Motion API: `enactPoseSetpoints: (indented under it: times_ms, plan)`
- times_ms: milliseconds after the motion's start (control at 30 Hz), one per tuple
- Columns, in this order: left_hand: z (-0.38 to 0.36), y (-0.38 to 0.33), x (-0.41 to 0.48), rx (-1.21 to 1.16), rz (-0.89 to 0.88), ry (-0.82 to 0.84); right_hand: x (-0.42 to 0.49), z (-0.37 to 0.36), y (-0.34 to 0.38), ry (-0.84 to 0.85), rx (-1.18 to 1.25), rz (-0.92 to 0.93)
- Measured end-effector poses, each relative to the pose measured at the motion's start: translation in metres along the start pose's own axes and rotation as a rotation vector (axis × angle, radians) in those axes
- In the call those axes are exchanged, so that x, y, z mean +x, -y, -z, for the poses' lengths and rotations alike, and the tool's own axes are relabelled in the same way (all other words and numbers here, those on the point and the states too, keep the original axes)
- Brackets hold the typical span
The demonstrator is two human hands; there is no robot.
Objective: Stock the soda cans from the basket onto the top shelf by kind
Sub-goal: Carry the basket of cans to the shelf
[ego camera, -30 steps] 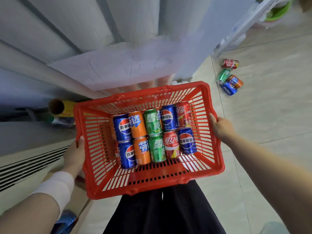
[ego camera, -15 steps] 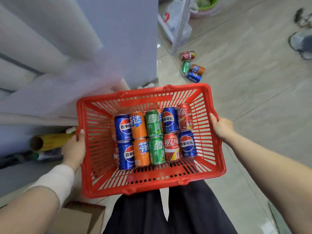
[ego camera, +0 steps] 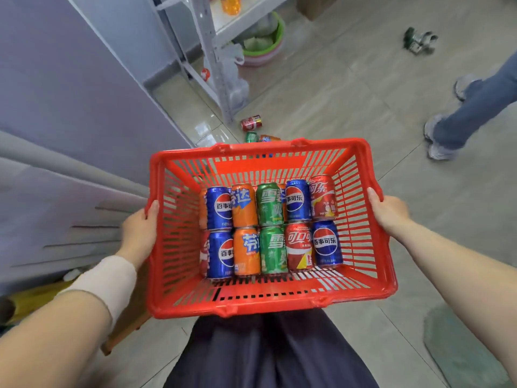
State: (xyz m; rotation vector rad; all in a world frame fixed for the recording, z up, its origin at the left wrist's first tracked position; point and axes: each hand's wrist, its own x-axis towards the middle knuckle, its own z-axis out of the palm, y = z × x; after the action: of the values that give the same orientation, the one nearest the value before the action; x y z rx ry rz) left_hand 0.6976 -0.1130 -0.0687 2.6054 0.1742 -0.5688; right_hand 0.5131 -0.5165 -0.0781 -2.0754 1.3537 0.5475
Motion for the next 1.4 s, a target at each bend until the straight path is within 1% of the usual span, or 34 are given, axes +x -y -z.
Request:
enactPoseSetpoints:
  times_ms: [200,333,433,567,733,867,1000,1200,1400]
  plan:
    - [-0.044,-0.111,0.036,0.003,-0.075,0.061,0.058,0.061,-0.034,-0.094,-0.049,-0.058]
    - [-0.074,-0.182,0.063,-0.111,-0.042,0.134,0.098,0.095,-0.048,-0.121,-0.066,-0.119]
    - [-0.095,-0.237,0.086,-0.094,-0.032,0.19,0.131,0.122,-0.053,-0.137,-0.053,-0.172]
    - [-0.122,-0.299,0.112,-0.061,-0.036,0.24,0.183,0.153,-0.055,-0.127,-0.025,-0.236]
    - [-0.152,-0.359,0.141,-0.038,0.026,0.261,0.253,0.188,-0.048,-0.078,-0.03,-0.257]
    - [-0.165,-0.401,0.159,-0.064,0.1,0.263,0.306,0.224,-0.029,-0.039,-0.02,-0.217]
    - [-0.169,-0.436,0.169,-0.122,0.174,0.254,0.358,0.26,-0.003,0.005,-0.065,-0.139]
    - [-0.176,-0.468,0.192,-0.195,0.259,0.169,0.438,0.301,0.057,0.015,-0.146,-0.025]
    - [-0.184,-0.491,0.227,-0.271,0.345,0.142,0.507,0.327,0.124,0.033,-0.263,0.088]
